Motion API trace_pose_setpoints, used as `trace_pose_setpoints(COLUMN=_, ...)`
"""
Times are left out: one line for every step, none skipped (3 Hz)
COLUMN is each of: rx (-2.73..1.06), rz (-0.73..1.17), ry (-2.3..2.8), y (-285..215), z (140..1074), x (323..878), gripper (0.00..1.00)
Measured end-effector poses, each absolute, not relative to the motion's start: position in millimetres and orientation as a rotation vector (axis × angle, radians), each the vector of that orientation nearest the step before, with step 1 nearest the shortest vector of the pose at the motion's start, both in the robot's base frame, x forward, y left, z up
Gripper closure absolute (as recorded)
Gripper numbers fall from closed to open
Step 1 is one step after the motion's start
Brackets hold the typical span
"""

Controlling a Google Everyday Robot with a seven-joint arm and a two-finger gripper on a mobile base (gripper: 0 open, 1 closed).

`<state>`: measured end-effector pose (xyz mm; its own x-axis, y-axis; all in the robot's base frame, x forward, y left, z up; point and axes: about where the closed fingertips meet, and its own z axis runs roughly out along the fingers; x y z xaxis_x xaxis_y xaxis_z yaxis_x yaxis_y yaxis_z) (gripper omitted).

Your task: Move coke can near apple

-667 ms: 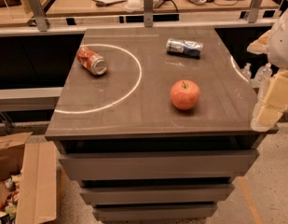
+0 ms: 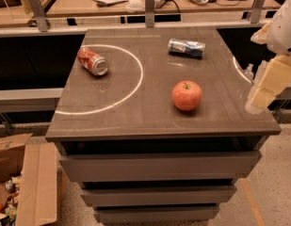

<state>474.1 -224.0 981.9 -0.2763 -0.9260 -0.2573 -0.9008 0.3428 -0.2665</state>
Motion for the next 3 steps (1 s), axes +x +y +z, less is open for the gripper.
trace_pose_setpoints(rx=-1.543, rz=-0.103, ry=2.247, y=-233.1, z=987.2, x=505.7, gripper=0.0)
trace_pose_setpoints(rx=-1.43, rz=0.032, ry=2.145, y=-228.3, z=995.7, x=555.5, gripper=0.0)
trace_pose_setpoints(rx=-1.369, rz=0.159, ry=2.048, y=-205.5, z=1000.3, x=587.1, gripper=0.0)
